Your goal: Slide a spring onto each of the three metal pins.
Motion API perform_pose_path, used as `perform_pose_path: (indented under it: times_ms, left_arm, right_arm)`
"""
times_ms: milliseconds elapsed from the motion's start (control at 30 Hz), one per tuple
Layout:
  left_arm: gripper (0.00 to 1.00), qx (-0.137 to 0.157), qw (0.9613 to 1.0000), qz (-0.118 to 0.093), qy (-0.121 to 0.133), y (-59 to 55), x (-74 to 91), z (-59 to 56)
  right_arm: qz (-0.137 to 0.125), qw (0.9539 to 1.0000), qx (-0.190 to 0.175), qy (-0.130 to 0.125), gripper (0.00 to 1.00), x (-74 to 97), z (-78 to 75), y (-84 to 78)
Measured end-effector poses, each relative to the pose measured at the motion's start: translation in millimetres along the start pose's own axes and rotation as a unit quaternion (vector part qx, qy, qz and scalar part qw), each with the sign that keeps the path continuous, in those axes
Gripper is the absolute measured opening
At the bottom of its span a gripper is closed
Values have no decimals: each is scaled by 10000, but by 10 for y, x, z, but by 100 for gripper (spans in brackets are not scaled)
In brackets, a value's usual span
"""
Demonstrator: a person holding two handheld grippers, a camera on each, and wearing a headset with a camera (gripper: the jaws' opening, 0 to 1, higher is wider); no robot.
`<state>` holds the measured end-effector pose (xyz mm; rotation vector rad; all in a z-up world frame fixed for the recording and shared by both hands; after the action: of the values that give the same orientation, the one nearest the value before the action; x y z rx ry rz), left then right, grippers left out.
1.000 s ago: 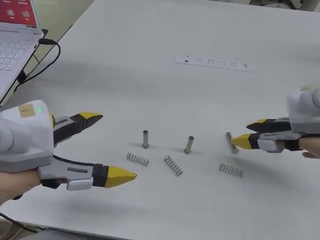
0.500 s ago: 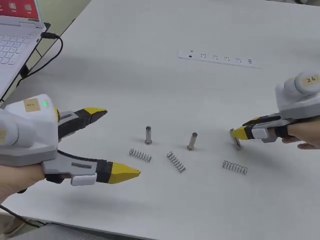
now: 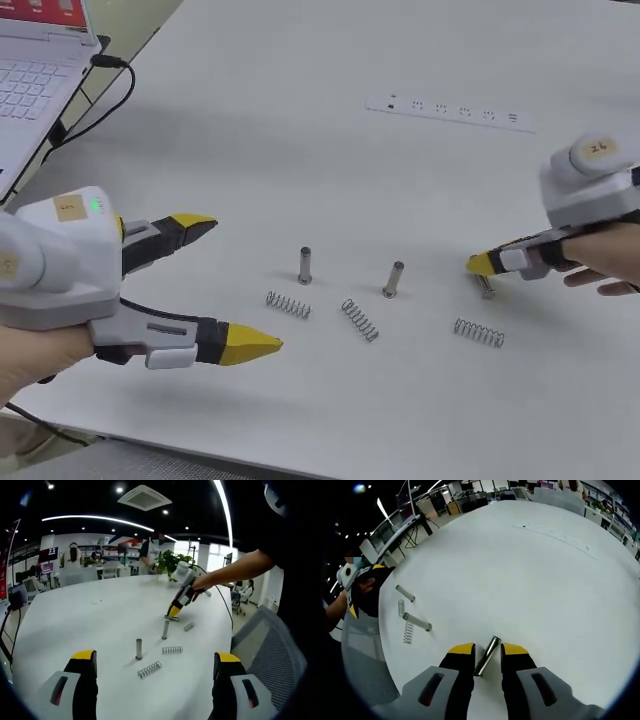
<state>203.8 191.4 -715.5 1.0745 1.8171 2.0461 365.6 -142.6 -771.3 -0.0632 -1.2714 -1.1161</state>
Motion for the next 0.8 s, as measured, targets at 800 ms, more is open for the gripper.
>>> perform_pose_path:
  times_ms: [800]
  left_arm:
    - [93,56,10000,6,-30,-36,-16,-48]
  right_arm:
    - [362,9982,-167,-444,6,-17,9,-4]
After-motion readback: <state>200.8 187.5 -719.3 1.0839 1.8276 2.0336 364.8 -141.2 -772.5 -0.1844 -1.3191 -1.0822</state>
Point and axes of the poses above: the centre of the closed fingertips' face, and the gripper's own axes: x roughly backward along the fingers, z roughly to its left, y roughly out of its top, the point moved 9 cm from there along x, roughly backward along the fingers, and after that the axes turned 10 degrees about y, right-handed, at the moved point
